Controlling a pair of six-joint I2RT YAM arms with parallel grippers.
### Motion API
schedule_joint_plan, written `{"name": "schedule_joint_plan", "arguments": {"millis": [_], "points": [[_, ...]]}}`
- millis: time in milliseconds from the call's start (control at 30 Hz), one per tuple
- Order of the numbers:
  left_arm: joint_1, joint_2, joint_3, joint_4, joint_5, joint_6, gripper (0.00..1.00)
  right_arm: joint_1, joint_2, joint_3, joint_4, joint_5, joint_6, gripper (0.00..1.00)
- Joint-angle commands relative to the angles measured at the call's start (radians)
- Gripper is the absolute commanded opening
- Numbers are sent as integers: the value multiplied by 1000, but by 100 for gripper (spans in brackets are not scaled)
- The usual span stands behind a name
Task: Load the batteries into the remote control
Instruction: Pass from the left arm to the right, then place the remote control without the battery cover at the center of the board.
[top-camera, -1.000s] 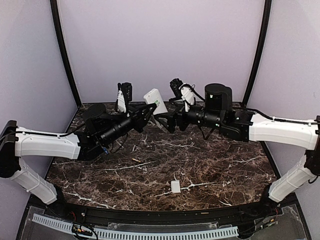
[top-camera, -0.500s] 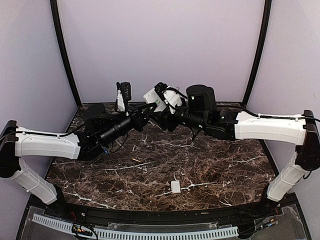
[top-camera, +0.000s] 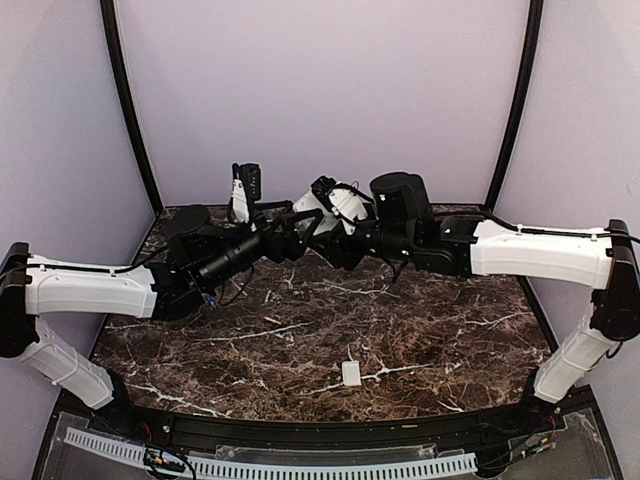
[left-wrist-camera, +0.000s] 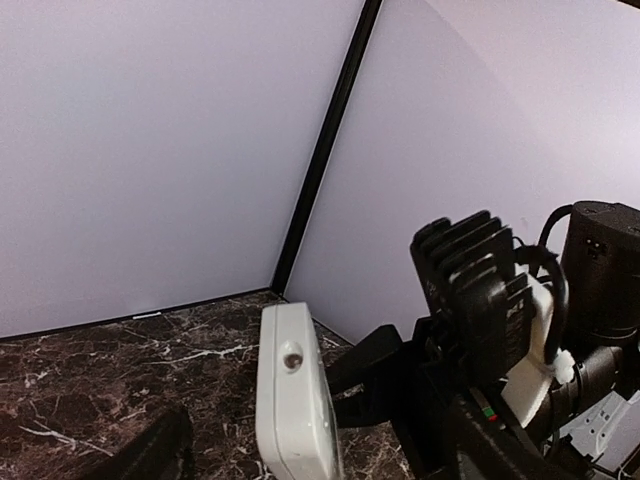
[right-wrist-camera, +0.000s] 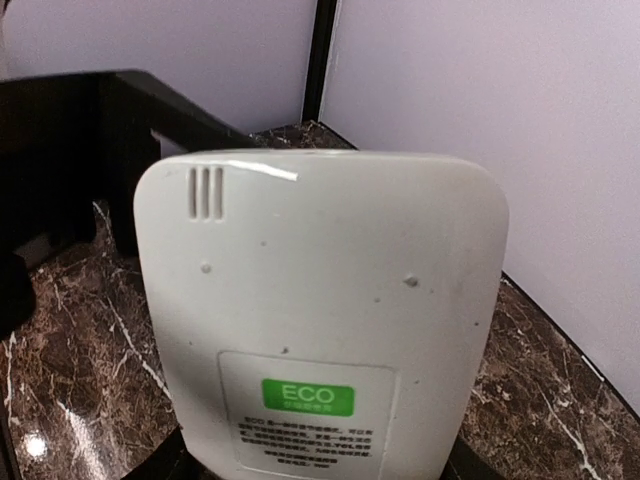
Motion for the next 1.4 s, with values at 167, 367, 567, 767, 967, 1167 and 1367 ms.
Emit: {"name": "schedule_joint_plan", "arguments": {"millis": [167,367,567,767,967,1167,1367], "points": [[62,-144,57,-330,-349,110,99,-153,82,0,-440,-312,-107,31],[87,-185,13,-386,-389,114,99,-152,315,205,-772,-288,-320,33],[93,-188,-4,-401,-405,124,99,-121,427,260,-839,-294,-413,37],[96,-176,-3,-396,-419,145,99,-86,517,305,-871,-274,-443,48],[96,-165,0,-394,-413,142,99,-79,577,336,-900,-222,-461,57],[96,-164,-2,-400,-421,143,99,-77,597,354,-916,-186,-473,70],[96,-164,-2,-403,-420,142,99,-71,592,372,-914,-157,-483,73]]}}
